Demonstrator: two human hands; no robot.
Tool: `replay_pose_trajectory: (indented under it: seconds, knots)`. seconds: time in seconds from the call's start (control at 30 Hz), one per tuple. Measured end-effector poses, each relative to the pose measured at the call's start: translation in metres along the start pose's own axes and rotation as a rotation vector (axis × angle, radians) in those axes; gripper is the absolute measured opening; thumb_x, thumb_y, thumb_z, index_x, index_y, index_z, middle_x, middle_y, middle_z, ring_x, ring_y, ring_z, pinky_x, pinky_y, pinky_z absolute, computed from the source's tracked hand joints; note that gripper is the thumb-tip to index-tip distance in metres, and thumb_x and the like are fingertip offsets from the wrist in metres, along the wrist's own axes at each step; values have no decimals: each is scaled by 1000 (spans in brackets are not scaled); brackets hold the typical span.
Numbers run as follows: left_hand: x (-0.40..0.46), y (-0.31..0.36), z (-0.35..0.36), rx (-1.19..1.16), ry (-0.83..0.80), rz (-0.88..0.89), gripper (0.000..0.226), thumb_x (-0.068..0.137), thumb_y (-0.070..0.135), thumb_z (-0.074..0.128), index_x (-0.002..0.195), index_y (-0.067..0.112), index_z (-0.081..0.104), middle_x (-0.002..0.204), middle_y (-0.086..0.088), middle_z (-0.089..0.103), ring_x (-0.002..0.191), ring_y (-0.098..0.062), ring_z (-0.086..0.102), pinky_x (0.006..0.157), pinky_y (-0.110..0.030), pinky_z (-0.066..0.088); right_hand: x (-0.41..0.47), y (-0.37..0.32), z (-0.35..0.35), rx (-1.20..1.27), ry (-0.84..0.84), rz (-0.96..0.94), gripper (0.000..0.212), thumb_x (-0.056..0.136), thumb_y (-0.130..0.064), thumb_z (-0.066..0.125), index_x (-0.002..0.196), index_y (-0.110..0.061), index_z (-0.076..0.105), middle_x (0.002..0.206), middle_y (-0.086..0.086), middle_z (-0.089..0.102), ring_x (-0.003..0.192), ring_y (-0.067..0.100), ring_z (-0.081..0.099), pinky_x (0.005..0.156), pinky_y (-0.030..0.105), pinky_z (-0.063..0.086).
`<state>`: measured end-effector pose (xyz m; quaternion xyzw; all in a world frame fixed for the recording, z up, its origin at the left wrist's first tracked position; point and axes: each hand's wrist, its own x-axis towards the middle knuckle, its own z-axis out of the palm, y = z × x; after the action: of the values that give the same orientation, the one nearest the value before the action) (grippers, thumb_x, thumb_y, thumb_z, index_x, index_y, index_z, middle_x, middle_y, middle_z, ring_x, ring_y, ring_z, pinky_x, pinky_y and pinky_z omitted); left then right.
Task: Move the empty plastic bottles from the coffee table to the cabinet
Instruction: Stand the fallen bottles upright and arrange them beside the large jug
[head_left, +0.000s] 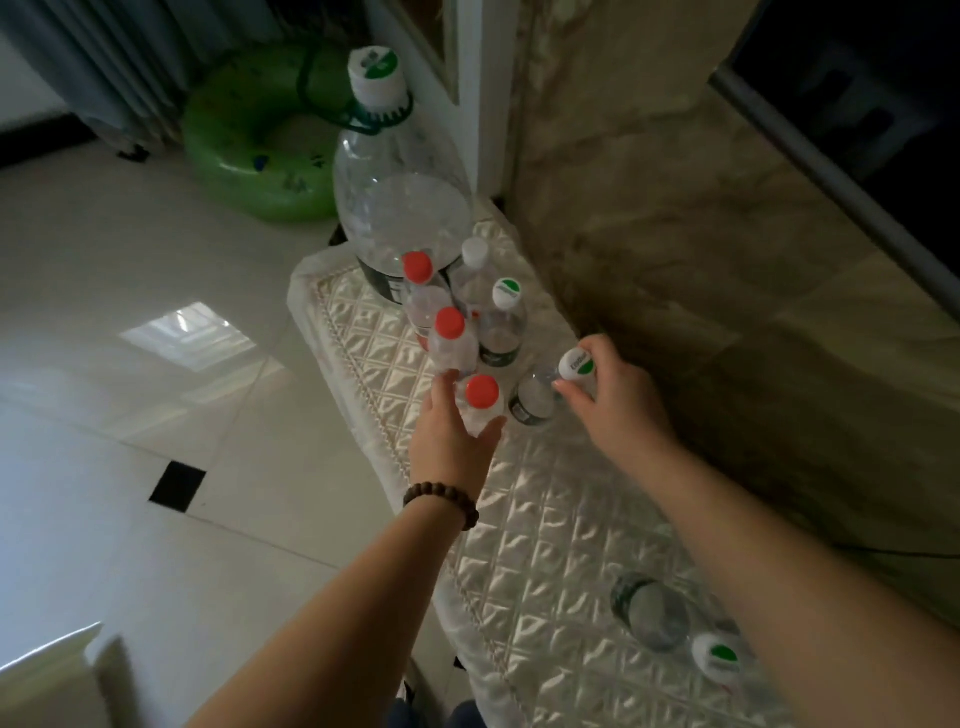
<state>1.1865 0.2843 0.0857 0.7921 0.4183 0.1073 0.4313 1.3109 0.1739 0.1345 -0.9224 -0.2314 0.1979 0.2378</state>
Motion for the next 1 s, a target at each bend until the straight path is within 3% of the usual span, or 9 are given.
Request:
replay_pose_trajectory:
  seconds: [0.07,0.27,0.37,0.5,0.67,0.83,1.0]
  knots:
    - [7,0,2,-26,14,-43,56,76,29,77,121,19,45,120,-1,58,105,-20,56,83,-34,48,14,-9,4,-19,-11,-31,35,86,-35,64,113,-21,47,106,14,65,95,34,62,75,48,54]
    - [19,1,10,-31,15,-47,52,78,28,74,121,16,46,119,-2,50,90,-10,47,74,-22,37,36,-23,13,-24,-60,-67,35,87,-23,66,116,-12,50,117,12,60,106,30,59,86,45,52]
    - [20,1,13,-35,16,-35,54,80,27,72,124,16,44,121,-2,50,95,-11,49,75,-21,36,38,-24,18,-11,-83,-59,33,89,-20,64,116,-11,49,117,12,60,106,27,58,79,33,48]
    - [21,-3,14,4,3,-37,59,79,33,72,128,18,42,127,-1,51,109,-16,52,77,-22,38,40,-21,19,-12,-99,-52,34,89,-19,63,119,-13,47,118,14,59,107,28,58,79,34,47]
    - [15,-4,9,102,-10,-28,83,76,44,73,142,18,29,140,-2,42,125,-19,44,93,-29,42,39,-16,13,23,-132,-75,59,88,-23,66,139,-19,37,136,12,52,123,30,51,97,41,46]
    - [-6,-5,-3,134,55,108,84,80,46,68,145,12,28,149,-8,33,139,-23,26,115,-42,25,18,-2,-4,-18,-105,-80,69,87,-36,65,145,-24,29,147,8,43,128,30,47,100,42,44]
    - [-53,6,-13,202,-31,251,75,87,43,59,148,14,27,155,-5,25,145,-21,12,118,-40,14,-29,19,-32,-44,-105,-39,72,90,-42,59,149,-26,22,159,2,20,147,19,14,116,39,26]
